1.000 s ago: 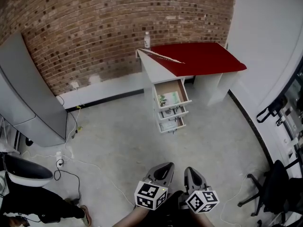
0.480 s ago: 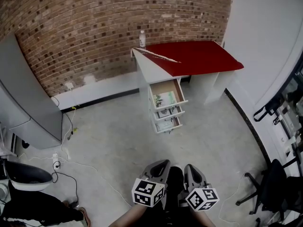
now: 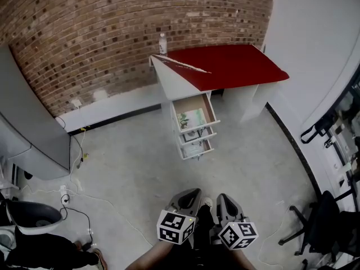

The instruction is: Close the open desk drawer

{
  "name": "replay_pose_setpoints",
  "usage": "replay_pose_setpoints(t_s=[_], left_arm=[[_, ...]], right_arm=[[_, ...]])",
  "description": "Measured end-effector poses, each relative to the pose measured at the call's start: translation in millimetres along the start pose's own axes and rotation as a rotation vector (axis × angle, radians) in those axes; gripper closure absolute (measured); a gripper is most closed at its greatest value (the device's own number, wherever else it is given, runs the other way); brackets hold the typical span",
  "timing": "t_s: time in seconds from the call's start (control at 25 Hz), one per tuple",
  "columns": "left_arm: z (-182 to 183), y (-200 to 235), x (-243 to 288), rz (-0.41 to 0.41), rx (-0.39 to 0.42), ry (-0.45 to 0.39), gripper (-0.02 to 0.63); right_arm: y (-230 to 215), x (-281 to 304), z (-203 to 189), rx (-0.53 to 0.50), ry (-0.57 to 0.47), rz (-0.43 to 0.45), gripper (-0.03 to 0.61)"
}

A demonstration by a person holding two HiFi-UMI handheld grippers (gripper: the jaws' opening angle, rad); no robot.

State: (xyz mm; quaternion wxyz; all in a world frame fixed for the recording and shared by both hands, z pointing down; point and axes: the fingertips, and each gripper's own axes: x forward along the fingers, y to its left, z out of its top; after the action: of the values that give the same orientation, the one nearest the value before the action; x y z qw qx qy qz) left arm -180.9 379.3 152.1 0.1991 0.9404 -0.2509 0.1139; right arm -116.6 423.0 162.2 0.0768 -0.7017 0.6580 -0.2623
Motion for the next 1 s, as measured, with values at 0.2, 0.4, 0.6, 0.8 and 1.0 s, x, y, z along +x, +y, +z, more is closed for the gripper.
replay_pose_setpoints(t_s=[0.2, 0.4, 0.6, 0.8, 1.0], left_arm=[[16.5, 16.9, 25.2, 0.035, 0.013, -0.002, 0.604], [34.9, 35.5, 54.8, 0.069, 0.025, -0.009, 0.604], [54.9, 53.6, 84.3, 0.109, 0.017, -0.018, 0.604], [63.1, 60.2, 116.9, 0.13, 0.011, -0.007, 0.604], [74.2, 55.2, 155.7, 0.118, 0.019, -0.002, 0.604]], right_arm=[[-9.2, 33.2, 19.9, -0.007, 0.004, 0.026, 0.572], [-20.3, 70.2, 38.9, -0.013, 0.027, 0.053, 0.572], [-35.0, 106.8, 61.8, -0.007, 0.045, 0.079, 0.572], [-53.2, 129.7, 76.6, -0.009, 0.062, 0.106, 0.572], [-78.5, 145.0, 94.1, 0.009, 0.059, 0.115, 0.572]])
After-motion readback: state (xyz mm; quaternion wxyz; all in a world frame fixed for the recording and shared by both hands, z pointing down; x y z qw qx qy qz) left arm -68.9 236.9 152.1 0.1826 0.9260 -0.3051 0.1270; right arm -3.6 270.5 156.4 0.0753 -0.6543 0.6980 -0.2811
